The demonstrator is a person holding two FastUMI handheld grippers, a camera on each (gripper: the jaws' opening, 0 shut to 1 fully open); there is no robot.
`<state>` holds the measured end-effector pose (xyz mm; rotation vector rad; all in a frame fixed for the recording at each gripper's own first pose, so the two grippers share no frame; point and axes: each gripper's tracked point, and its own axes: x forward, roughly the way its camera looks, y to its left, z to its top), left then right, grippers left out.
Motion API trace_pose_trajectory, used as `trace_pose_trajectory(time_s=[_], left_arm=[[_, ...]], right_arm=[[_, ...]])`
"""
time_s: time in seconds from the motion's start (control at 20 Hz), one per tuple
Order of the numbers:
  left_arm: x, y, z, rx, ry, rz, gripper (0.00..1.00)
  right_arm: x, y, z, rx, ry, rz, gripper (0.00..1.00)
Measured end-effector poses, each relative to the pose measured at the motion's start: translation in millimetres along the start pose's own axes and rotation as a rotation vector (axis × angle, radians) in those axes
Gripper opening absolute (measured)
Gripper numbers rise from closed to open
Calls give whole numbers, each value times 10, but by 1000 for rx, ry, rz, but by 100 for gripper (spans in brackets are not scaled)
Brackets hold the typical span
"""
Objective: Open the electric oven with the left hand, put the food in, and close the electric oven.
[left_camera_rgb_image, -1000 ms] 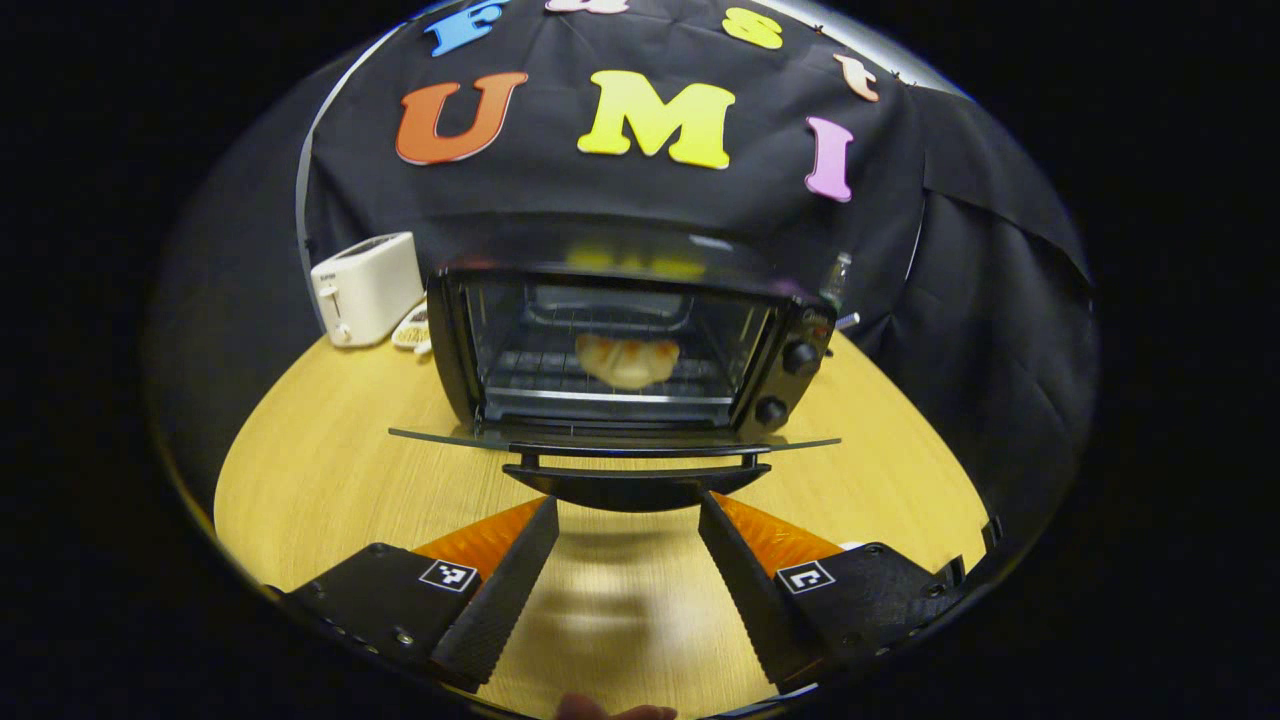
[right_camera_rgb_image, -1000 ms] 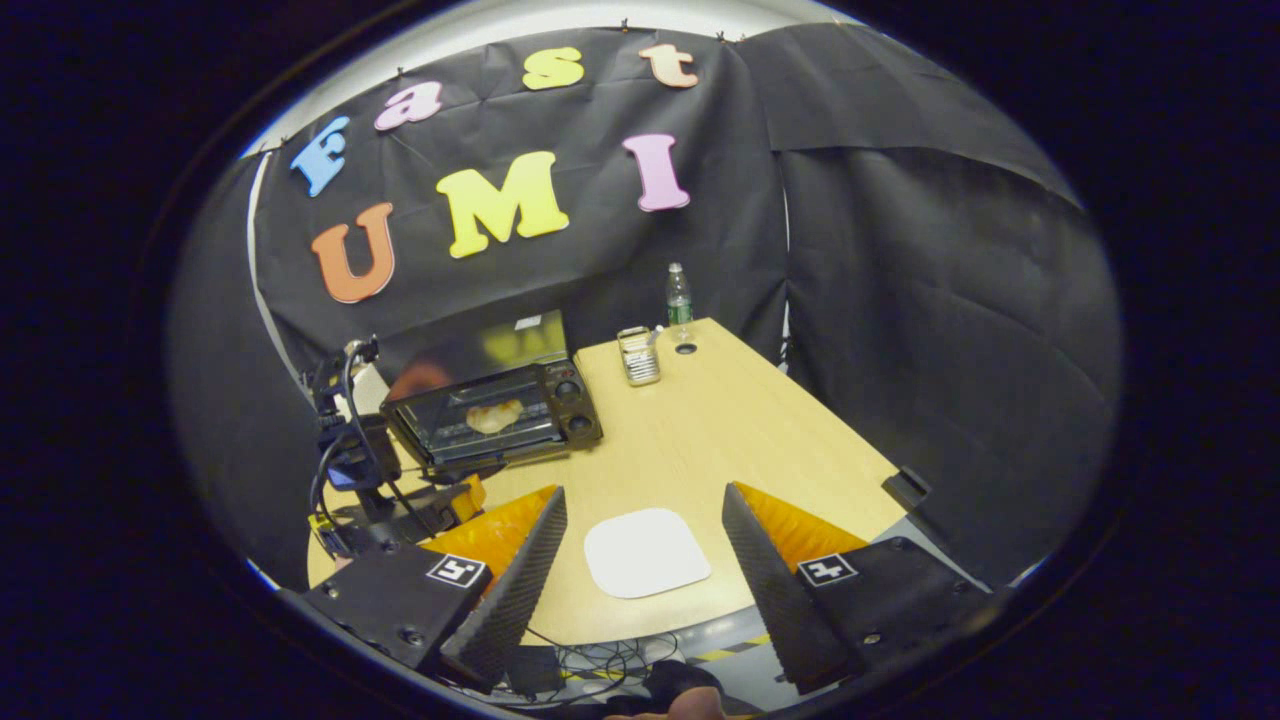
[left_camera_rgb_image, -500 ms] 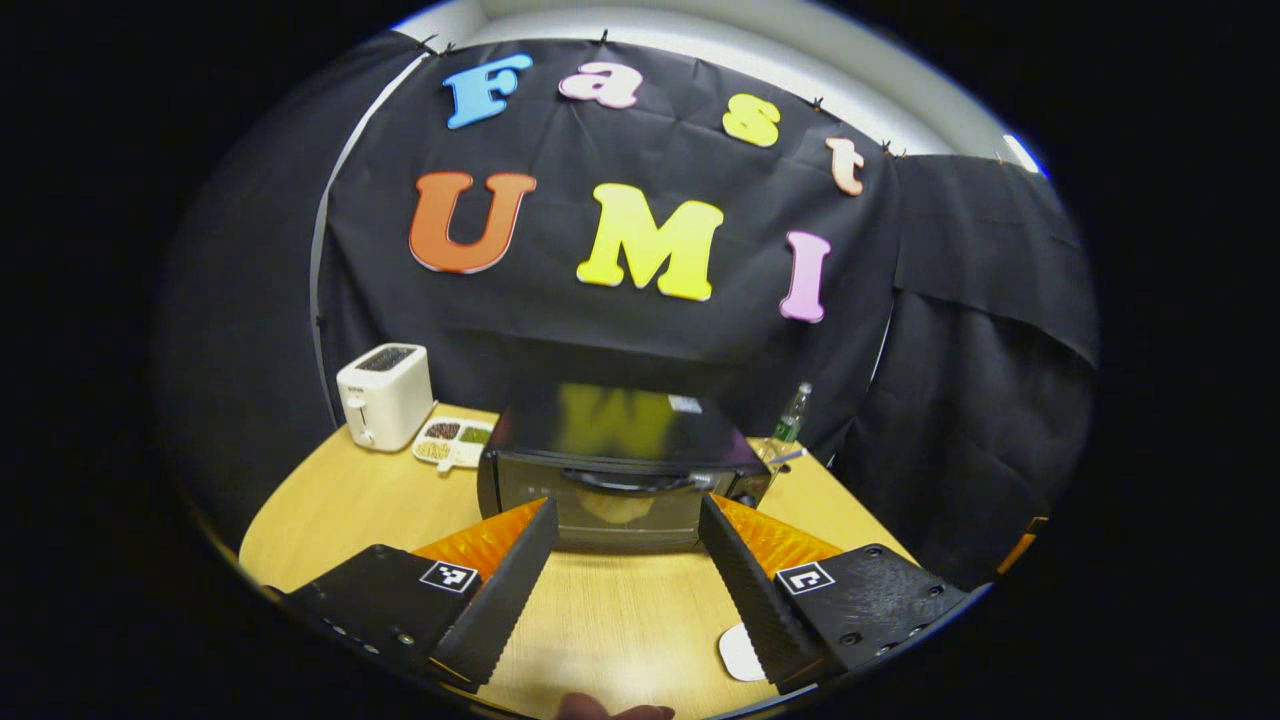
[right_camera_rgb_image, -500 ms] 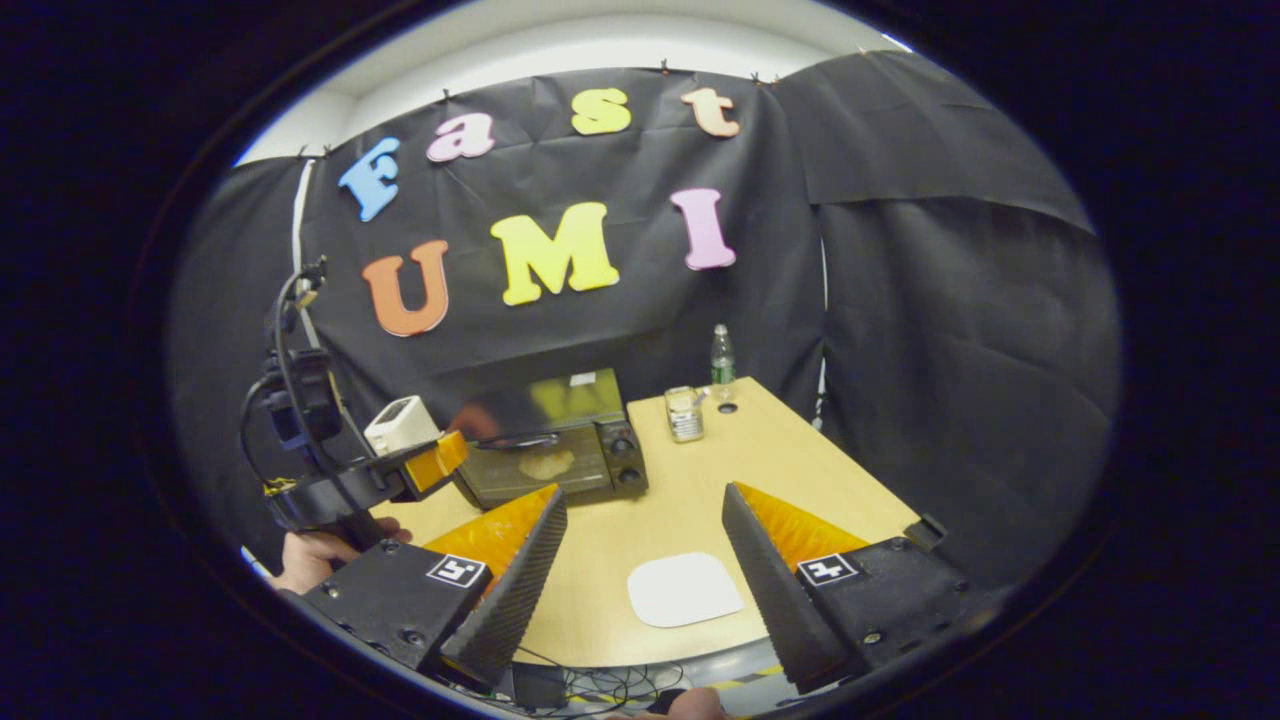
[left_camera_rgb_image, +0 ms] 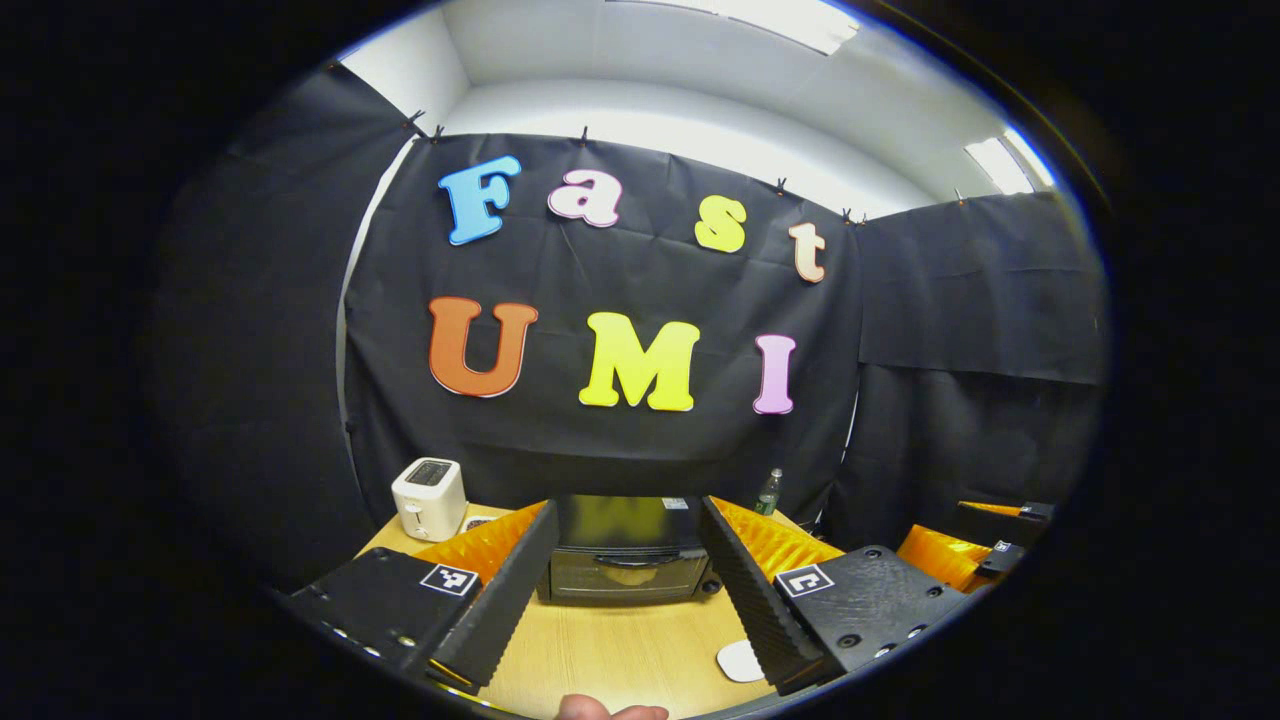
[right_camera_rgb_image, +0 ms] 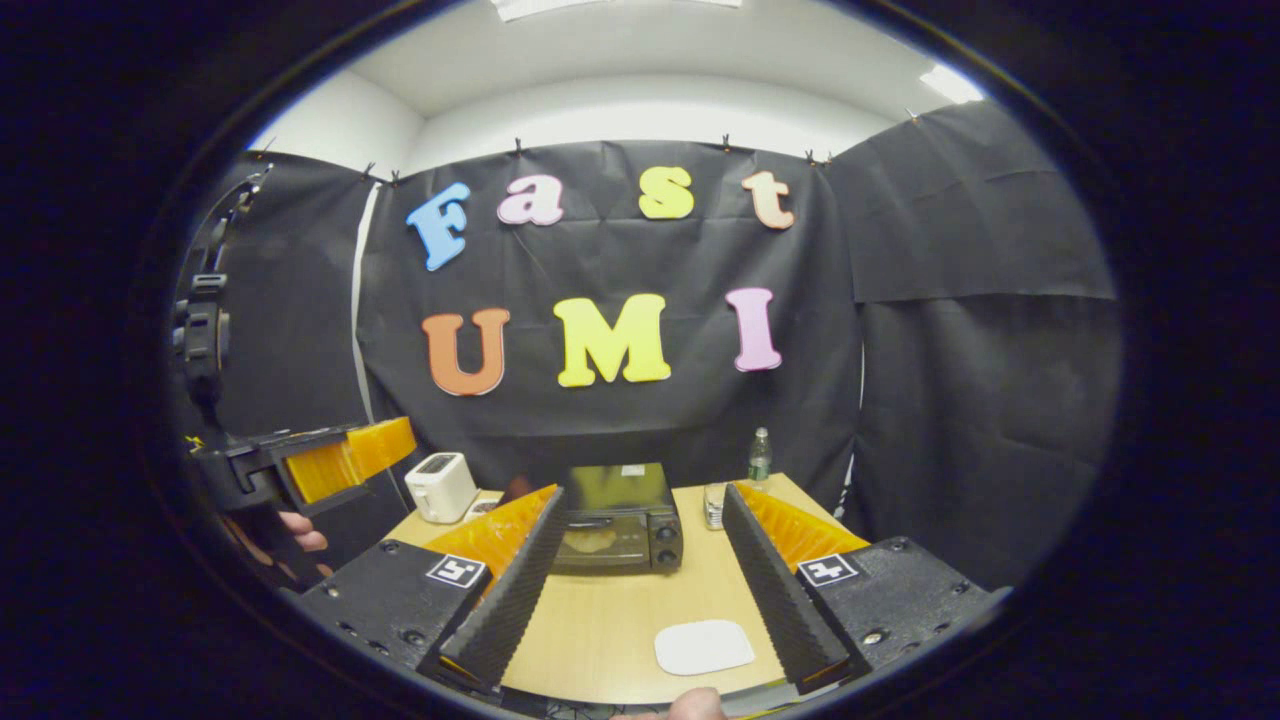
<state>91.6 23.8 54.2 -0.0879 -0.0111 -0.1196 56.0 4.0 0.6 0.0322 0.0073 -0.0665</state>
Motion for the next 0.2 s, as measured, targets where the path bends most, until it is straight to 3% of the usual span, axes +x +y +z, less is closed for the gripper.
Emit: trace_pose_trajectory(time_s=[0.2], left_arm=[[-292,-44,116,-13,-10,39,92]], right_arm=[[-76,17,197,26,-42,51,97]])
